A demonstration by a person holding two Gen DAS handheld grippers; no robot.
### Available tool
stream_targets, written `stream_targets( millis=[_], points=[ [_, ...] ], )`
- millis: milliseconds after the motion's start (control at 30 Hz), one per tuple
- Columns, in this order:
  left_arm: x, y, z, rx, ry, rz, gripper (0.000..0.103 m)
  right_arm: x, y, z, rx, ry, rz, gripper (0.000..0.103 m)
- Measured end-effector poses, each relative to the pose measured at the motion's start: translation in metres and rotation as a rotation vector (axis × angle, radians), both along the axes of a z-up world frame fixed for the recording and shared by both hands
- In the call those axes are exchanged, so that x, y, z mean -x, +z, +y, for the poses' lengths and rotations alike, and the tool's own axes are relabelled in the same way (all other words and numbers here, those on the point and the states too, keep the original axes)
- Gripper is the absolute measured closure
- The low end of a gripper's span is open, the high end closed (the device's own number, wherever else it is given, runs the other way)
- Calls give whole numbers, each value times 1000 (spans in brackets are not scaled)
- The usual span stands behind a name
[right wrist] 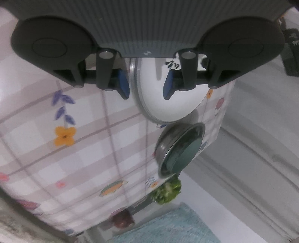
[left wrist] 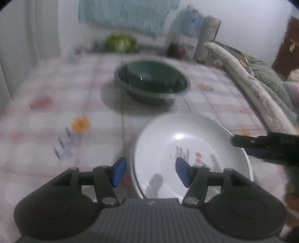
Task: Organize plates and bowls
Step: 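Open both tools and release the white plate inside the large steel bowl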
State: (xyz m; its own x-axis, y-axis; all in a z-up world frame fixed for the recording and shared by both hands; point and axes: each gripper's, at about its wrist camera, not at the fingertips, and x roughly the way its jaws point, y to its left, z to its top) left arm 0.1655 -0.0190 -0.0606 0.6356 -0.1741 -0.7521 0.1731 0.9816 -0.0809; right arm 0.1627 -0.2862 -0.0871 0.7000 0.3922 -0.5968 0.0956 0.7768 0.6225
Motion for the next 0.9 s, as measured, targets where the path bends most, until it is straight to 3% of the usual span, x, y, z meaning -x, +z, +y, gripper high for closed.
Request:
stream_targets(
  millis=[133,200,267,333,700,800,900],
  points=[
    [12,7,-26,-190,-33,-156,27,7,-1,-6,-2,-24,1,63],
    [11,-1,-40,-249,-83,-126,29,9,-4,-6,-20,-26,8,62],
    [12,-9,-50,-247,-132,-62,30,10,-6,-4,-29,-23,11,62],
    [19,-10,-55,-270,-150,-86,27,12,-7,-4,-29,-21,13,62],
    [15,-2,-42,-189,-104,-85,25,16,-7,-6,-30,-31,17,60],
    [16,3,-31,-138,-60,-100,16,17,-5,-6,-24,-39,6,59],
    [7,-4,-23,-89,-38,-28,16,14,-4,-1,-39,-23,4,58]
  ],
)
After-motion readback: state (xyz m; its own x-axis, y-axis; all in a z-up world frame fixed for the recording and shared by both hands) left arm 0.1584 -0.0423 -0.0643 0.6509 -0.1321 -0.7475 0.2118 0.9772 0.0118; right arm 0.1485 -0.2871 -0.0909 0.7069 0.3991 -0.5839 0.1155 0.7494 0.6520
